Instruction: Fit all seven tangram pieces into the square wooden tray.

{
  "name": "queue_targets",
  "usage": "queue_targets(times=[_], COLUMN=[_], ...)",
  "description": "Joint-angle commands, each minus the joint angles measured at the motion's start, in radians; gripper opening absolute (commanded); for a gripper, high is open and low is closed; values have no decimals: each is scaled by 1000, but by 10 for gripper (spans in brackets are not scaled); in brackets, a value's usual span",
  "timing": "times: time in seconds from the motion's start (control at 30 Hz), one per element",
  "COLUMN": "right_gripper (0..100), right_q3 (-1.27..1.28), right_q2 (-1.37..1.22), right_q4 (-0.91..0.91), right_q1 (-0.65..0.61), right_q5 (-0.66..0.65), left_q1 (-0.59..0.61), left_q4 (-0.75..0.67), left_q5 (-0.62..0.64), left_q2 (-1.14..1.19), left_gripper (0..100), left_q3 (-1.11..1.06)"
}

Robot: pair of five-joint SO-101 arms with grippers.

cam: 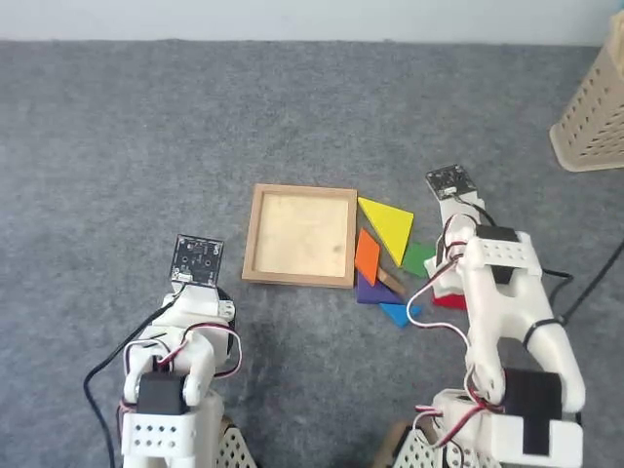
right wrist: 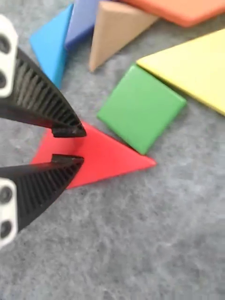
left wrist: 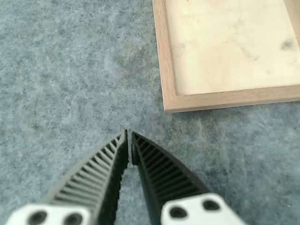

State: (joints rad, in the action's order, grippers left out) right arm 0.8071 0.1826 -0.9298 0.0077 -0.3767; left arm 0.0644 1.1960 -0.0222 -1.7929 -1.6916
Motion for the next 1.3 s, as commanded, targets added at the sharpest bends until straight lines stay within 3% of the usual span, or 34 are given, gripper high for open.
queue_targets(times=[0.0, 0.2, 0.33, 0.57, 1.27], right_gripper=[120, 268, 283, 285, 266], right_q3=[-40, -11, 34, 28, -173], right_q2=[117, 249, 248, 107, -222], right_q4=[-81, -216, -197, -77, -58], right_q1=[-54, -110, -101, -116, -12], right_q5=[-32, -181, -288, -298, -288], left_q1=[5, 5, 5, 5, 5], left_q4=[5, 5, 5, 5, 5], left_q5=[9, 9, 9, 9, 9], left_q2=[-3, -3, -3, -3, -3], left_gripper=[11, 11, 11, 11, 11], left_q3=[5, 5, 5, 5, 5])
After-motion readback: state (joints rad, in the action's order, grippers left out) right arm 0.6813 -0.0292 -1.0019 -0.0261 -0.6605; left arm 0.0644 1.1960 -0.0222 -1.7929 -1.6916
